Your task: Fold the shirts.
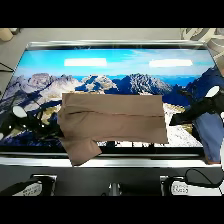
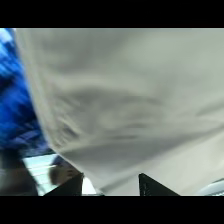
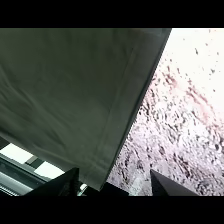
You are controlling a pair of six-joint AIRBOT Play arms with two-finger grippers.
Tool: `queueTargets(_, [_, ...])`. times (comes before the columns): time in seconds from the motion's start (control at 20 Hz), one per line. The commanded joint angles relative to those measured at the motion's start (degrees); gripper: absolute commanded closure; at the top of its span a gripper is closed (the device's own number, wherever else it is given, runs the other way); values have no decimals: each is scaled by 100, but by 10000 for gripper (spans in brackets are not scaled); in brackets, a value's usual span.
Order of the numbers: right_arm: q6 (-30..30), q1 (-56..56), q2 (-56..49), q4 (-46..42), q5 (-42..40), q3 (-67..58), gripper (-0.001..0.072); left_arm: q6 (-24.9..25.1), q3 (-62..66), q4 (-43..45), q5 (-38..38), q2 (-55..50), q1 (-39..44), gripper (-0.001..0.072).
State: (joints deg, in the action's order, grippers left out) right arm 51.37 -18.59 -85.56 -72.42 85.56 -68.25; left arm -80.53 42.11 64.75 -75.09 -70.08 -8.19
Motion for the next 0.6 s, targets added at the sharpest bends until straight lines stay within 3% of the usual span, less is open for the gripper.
queueTargets(0.0, [-44,-13,57,-4,15,162,244,70,-868,-310,385,310,105,262])
queueTargets(0.45, [-63,-13,234,-131,-203,896,222,44,-1054,-332,621,306,232,272])
queueTargets(0.55, [-61,-13,328,-131,-232,1178,213,46,-1073,-481,658,306,234,406])
